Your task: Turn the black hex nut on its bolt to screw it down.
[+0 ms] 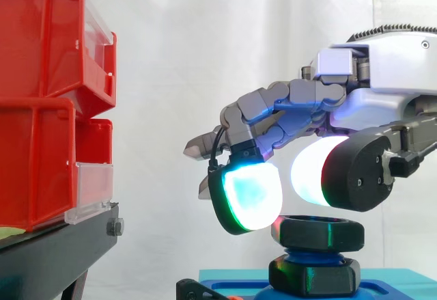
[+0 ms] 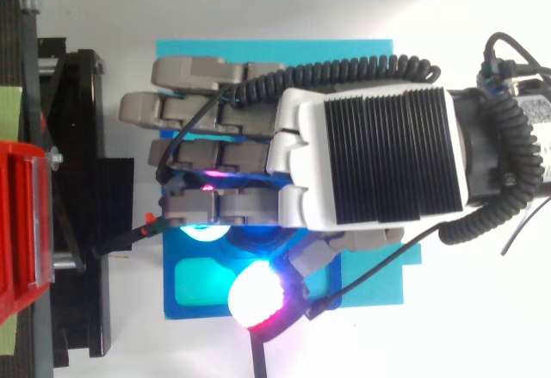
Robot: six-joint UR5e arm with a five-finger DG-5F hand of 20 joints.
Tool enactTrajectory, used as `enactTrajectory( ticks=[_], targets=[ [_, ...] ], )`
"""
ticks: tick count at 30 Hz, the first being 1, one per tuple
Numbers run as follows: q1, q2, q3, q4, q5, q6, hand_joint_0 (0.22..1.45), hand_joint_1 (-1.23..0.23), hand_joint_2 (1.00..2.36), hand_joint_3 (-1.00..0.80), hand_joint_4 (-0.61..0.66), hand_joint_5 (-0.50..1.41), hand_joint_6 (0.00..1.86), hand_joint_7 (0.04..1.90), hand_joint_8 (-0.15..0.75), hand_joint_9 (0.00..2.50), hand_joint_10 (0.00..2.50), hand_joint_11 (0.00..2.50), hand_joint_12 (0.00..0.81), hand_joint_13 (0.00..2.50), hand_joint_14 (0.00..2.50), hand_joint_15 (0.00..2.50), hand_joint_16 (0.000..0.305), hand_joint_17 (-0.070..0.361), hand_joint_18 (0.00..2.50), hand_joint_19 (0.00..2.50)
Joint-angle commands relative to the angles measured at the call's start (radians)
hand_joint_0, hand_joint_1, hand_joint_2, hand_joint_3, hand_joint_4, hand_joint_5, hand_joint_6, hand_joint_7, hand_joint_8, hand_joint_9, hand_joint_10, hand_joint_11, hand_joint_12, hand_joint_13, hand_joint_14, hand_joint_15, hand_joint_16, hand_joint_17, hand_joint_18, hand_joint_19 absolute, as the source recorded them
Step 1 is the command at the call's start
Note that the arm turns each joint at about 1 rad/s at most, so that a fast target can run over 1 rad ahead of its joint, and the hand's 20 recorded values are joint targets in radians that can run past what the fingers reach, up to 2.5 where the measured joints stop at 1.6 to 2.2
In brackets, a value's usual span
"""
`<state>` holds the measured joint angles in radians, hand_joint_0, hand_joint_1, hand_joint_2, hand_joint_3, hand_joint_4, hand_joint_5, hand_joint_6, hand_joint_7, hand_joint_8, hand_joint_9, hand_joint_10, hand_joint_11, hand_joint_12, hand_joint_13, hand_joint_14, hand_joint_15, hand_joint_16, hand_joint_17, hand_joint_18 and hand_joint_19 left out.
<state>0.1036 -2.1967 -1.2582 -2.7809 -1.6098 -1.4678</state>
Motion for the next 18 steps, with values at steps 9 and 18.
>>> enactTrajectory(
  ticks=[9,18],
  targets=[
    [-0.081,0.000,0.000,0.047,-0.091,-0.006,0.48,-0.34,1.00,-0.50,0.14,-0.03,0.50,1.39,0.222,0.67,0.01,0.12,0.313,0.27,0.00,0.00,0.042,0.094,0.10,0.11],
    [-0.093,0.000,0.000,0.075,-0.128,-0.008,0.47,-0.32,1.00,-0.50,0.17,-0.05,0.50,1.21,0.222,0.67,0.01,0.12,0.321,0.26,0.00,0.00,0.044,0.099,0.10,0.12]
  ],
)
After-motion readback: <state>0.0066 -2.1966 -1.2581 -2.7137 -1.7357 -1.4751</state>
